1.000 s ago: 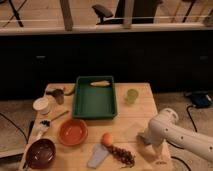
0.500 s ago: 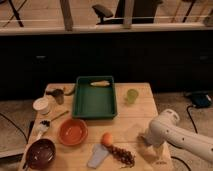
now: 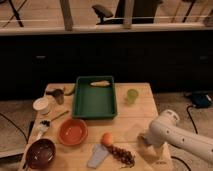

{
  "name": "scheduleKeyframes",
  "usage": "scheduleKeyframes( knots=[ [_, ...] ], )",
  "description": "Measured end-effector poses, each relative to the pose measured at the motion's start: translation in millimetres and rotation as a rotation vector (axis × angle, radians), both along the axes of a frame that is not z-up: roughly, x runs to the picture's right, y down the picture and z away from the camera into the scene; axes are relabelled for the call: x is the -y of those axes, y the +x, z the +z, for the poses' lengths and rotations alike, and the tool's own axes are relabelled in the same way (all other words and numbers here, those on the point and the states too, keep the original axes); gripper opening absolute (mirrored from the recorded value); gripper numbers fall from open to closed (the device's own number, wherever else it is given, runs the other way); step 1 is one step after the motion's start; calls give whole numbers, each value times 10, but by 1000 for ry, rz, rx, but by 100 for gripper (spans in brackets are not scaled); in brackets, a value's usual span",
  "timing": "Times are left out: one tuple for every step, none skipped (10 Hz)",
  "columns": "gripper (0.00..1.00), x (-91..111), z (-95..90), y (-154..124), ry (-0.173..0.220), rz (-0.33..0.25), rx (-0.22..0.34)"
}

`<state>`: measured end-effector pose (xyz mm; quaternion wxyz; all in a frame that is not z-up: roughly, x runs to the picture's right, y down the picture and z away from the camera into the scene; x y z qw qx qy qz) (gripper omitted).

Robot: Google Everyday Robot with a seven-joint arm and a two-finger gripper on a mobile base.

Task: Place sponge in tray

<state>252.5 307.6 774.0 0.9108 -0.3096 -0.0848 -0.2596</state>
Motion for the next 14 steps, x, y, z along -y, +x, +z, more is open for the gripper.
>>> scheduleKeyframes(
  knots=[
    [80, 26, 4, 16, 3, 1, 2],
    [80, 53, 2, 33, 5, 6, 6],
    [80, 88, -3, 42, 8, 8, 12],
    [80, 105, -5, 49, 9, 9, 16],
    [80, 139, -7, 65, 13, 12, 19],
    [80, 174, 11, 98, 15, 16, 18],
    [80, 190, 26, 126, 12, 18, 15],
    [80, 220, 56, 160, 9, 19, 11],
    [79, 256, 97, 190, 6, 20, 8],
    [76, 269, 120, 210, 3, 22, 6],
    [67, 286, 148, 250, 1, 24, 0],
    [58, 284, 171, 280, -2, 27, -4],
    [46, 290, 195, 312, -5, 28, -9],
    [37, 287, 206, 342, -8, 30, -14]
  ],
)
